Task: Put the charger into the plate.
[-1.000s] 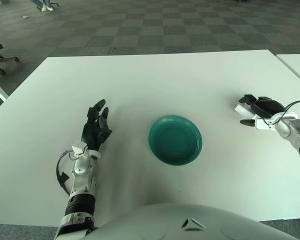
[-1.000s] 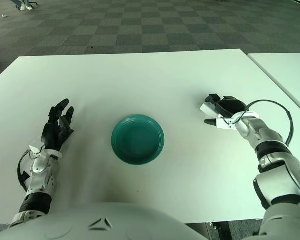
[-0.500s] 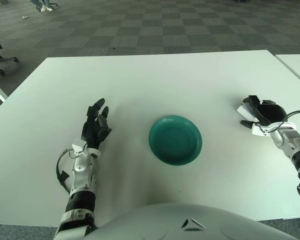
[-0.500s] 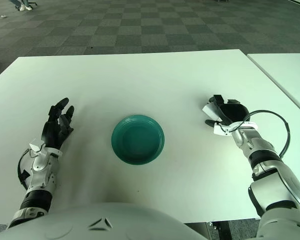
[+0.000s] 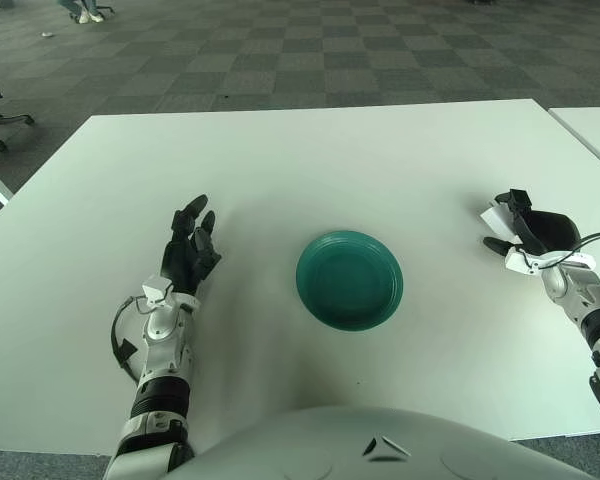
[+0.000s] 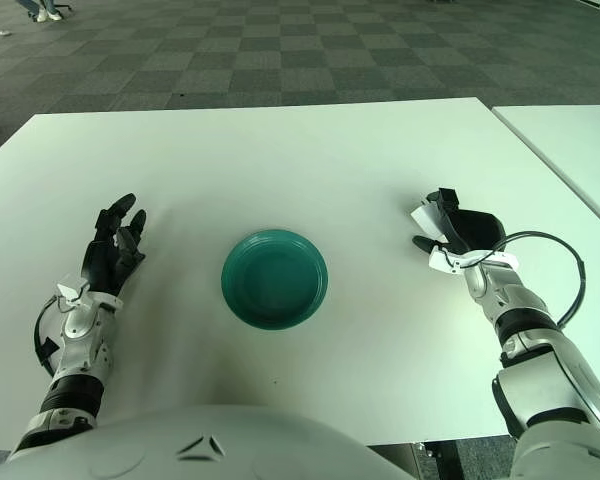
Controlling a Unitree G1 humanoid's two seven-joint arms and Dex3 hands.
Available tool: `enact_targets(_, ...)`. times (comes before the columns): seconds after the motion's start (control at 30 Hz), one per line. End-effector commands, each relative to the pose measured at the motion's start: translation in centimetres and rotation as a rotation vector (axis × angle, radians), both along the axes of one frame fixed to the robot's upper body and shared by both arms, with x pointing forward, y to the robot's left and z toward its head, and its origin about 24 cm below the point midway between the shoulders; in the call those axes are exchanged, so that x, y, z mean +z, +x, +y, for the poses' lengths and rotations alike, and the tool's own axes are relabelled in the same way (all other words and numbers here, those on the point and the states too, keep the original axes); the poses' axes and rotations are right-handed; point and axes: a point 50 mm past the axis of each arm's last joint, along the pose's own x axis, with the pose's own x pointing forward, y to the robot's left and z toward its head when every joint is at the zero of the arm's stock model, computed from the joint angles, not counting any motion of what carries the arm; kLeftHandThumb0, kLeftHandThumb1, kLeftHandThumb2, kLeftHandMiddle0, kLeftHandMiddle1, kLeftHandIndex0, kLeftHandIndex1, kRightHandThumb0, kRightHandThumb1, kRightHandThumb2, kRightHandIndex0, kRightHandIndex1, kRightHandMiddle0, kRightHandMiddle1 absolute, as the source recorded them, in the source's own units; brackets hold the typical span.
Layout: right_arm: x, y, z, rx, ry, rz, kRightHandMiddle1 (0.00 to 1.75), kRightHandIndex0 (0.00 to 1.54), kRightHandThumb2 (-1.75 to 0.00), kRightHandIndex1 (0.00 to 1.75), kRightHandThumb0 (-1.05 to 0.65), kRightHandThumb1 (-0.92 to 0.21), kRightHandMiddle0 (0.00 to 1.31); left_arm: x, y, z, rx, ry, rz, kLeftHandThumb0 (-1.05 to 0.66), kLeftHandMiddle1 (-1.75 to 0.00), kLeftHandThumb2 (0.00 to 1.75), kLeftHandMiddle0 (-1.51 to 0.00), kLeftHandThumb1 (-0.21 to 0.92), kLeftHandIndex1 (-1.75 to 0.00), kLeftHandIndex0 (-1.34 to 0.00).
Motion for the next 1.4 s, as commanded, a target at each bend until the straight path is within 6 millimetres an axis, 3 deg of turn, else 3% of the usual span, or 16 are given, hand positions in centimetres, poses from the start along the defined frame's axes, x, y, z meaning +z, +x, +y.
enact_targets(0.0,-4.7,-3.2,1.1,0.003,0.018,0.200,1.75,0.85,-1.02,1.75,-0.41,-0.55,0.44,-2.9,-1.9,-0.5,0.015,-0.064,0.130,-0.85,-0.01,0.94,-0.30,0.92,-0.74,0.00)
enact_targets(0.67,-4.4,-2.9,1.4,0.030,0.009,0.155,1.75,0.87,-1.06,1.75,-0.42,-0.52,0.46,-2.8,-1.4,-0.2,0.016,-0.064,0.128,-0.85,0.00,0.94,-0.30,0.92,-0.74,0.00)
enact_targets(0.73,-3.4,-2.1,1.2,0.042,0.003,0.131,1.75,0.87,-1.05,1.75,-0.42,-0.52,0.45,-2.7,-1.4,-0.1,0.015,-0.064,0.128,-0.85,0.00,0.94,-0.30,0.92,-0.74,0.00)
enact_targets(0.9,1.7,1.9,1.0,0.108,-0.049,0.011,1.75,0.88,-1.05,1.75,-0.42,-0.52,0.46,-2.7,-1.4,-0.1,0.015,-0.064,0.128,-0.85,0.00,0.94,-0.30,0.92,-0.74,0.00)
enact_targets(1.0,3.2,2.8,1.6,0.155,-0.069,-0.067,1.75,0.91,-1.09,1.75,-0.43,-0.49,0.48,-2.8,-1.4,0.0,0.016,-0.064,0.129,-0.85,0.00,0.94,-0.30,0.92,-0.74,0.00)
enact_targets(1.07,4.6,3.2,2.5,0.208,-0.079,-0.160,1.75,0.97,-1.13,1.75,-0.44,-0.46,0.50,-2.7,-1.4,0.1,0.017,-0.063,0.129,-0.85,0.00,0.94,-0.30,0.92,-0.74,0.00)
enact_targets(1.17,8.5,3.8,5.1,0.337,-0.076,-0.325,1.75,1.05,-1.20,1.75,-0.45,-0.41,0.54,-2.6,-1.4,0.4,0.017,-0.062,0.126,-0.85,0.00,0.94,-0.30,0.92,-0.74,0.00)
enact_targets(1.37,14.3,3.4,9.8,0.500,-0.049,-0.404,1.75,1.11,-1.25,1.75,-0.46,-0.36,0.57,-2.5,-1.4,1.0,0.020,-0.060,0.125,-0.85,0.00,0.94,-0.30,0.92,-0.74,0.00)
